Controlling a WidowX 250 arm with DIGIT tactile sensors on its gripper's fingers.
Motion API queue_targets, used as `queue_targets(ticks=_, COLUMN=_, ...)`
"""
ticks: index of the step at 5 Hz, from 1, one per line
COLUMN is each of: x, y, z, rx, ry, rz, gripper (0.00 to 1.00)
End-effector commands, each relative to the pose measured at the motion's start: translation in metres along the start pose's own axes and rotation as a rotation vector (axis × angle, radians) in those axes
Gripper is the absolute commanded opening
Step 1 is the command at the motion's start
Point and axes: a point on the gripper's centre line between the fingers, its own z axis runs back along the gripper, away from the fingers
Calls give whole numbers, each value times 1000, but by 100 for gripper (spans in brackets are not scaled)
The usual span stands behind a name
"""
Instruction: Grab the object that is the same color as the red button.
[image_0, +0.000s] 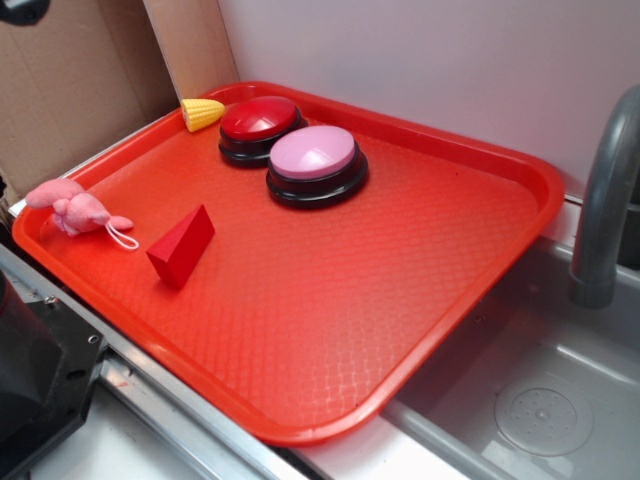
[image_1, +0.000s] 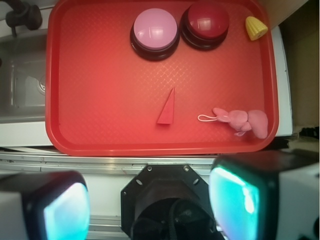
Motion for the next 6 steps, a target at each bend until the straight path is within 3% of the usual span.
queue_targets(ticks=1, x=40, y=19, z=-71, rx=56, ry=50, rz=178, gripper=100)
queue_targets(ticks=2, x=48, y=28, z=-114, rx=67, ry=48, rz=215, gripper=100)
queue_targets(ticks=3, x=50, y=34, z=-156, rx=21, ry=48, rz=189, gripper=100)
queue_targets(ticks=4, x=51, y=44, z=-189, rx=11, ry=78, rz=217, gripper=100)
queue_targets(ticks=6, x=48, y=46, z=-228, rx=-11, ry=93, rz=262, gripper=100)
